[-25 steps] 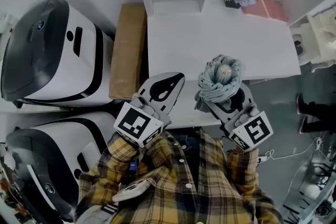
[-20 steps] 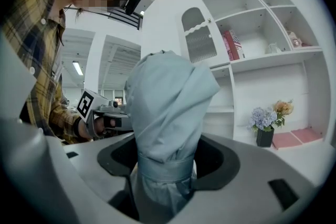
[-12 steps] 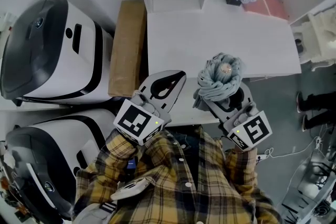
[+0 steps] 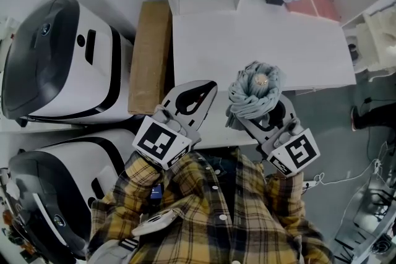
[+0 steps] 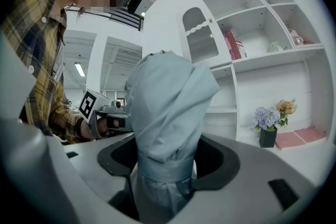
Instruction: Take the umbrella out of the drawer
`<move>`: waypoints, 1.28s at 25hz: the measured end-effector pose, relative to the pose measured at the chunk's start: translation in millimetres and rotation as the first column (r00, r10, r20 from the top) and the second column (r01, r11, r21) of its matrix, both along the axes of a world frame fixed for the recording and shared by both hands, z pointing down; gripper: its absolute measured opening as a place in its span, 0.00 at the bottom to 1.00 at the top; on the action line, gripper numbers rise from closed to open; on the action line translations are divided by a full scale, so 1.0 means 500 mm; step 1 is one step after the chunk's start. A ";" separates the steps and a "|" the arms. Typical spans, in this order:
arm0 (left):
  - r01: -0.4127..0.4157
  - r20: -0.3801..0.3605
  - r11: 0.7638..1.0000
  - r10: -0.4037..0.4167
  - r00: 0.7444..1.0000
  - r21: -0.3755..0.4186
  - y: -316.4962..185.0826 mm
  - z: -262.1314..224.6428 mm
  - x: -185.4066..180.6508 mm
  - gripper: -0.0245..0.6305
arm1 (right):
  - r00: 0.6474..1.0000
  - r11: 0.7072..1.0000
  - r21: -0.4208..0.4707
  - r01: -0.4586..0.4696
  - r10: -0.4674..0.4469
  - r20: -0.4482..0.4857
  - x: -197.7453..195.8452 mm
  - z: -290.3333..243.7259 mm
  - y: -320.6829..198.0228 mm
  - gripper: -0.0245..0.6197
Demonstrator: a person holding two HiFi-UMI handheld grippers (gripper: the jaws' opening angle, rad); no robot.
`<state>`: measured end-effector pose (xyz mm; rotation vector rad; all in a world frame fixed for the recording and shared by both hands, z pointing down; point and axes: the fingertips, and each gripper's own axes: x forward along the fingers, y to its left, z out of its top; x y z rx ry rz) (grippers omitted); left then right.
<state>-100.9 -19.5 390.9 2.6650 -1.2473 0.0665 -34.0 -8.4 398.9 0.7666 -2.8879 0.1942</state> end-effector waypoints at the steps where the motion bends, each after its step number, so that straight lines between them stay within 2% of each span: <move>1: 0.000 0.001 1.000 0.000 1.000 0.001 -0.001 0.000 0.000 0.07 | 1.000 1.000 0.002 0.000 0.000 0.001 0.000 -0.001 -0.001 0.52; 32: -0.015 0.022 1.000 0.015 1.000 0.009 -0.005 -0.006 0.004 0.07 | 1.000 1.000 0.010 -0.013 0.013 0.018 0.000 -0.004 -0.003 0.52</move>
